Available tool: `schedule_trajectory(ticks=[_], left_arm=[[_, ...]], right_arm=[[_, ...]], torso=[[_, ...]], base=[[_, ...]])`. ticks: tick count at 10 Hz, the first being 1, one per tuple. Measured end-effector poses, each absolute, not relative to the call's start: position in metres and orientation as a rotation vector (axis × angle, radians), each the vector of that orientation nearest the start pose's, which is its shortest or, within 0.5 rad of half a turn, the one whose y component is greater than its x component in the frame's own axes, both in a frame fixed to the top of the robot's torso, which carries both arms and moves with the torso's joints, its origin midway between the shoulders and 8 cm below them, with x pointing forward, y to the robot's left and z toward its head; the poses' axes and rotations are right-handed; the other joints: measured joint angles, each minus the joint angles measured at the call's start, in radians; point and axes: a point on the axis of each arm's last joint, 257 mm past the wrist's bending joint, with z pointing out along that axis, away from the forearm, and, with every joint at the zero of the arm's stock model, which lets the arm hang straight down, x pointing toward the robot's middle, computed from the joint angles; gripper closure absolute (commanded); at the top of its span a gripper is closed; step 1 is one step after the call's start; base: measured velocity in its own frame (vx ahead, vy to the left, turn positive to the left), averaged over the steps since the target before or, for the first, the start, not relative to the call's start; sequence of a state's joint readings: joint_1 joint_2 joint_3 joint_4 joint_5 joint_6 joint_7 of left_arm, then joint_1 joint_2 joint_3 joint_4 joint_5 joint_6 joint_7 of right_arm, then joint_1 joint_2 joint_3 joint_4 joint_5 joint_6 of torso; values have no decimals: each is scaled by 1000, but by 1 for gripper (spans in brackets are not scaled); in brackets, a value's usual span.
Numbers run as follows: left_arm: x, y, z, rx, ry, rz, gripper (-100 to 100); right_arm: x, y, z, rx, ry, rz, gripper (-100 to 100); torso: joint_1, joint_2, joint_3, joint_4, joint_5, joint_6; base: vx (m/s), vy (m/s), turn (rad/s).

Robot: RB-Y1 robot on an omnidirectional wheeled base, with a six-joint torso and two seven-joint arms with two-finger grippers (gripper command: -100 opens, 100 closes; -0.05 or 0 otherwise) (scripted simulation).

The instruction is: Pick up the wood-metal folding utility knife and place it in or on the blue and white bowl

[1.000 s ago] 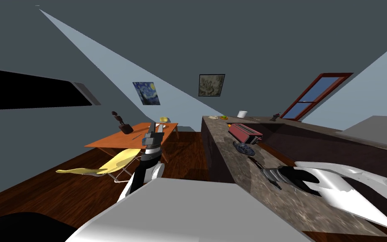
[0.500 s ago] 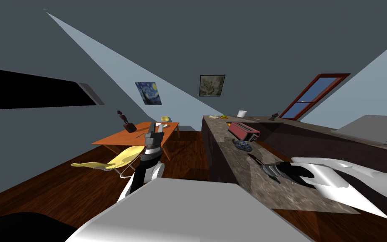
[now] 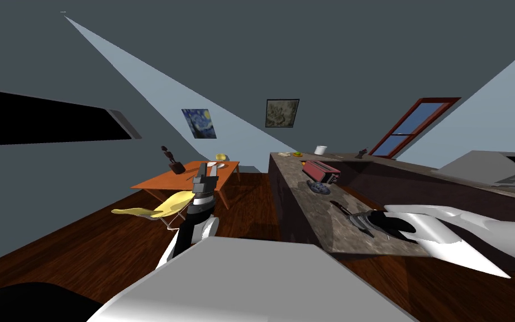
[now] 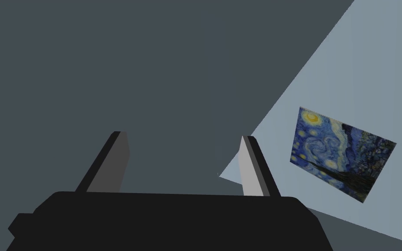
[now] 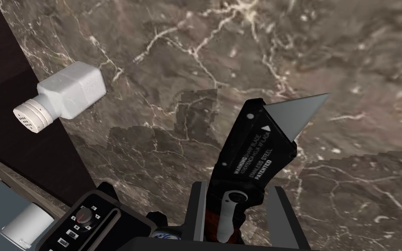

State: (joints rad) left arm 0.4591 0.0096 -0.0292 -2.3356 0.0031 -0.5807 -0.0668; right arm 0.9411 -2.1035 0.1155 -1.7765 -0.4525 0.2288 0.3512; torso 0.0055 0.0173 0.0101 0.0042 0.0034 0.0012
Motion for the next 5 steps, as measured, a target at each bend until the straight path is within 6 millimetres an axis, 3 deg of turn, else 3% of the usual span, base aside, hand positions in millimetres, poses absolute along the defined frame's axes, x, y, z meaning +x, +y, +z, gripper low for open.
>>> schedule_trajectory(ticks=[2,5], left_arm=[[319,260,75,-495,508,-1321,0],[319,260,75,-495,508,-1321,0]], right_arm=[[306,-627,-250,-222,2636,-573,100],[315,-627,-239,-218,2619,-577,100]], torso=[[-3,-3,-1,0,-1,-1],[-2,-14,-7,-2,-1,-1]], base=[[-119,-19,-17],[14,-9,-24]])
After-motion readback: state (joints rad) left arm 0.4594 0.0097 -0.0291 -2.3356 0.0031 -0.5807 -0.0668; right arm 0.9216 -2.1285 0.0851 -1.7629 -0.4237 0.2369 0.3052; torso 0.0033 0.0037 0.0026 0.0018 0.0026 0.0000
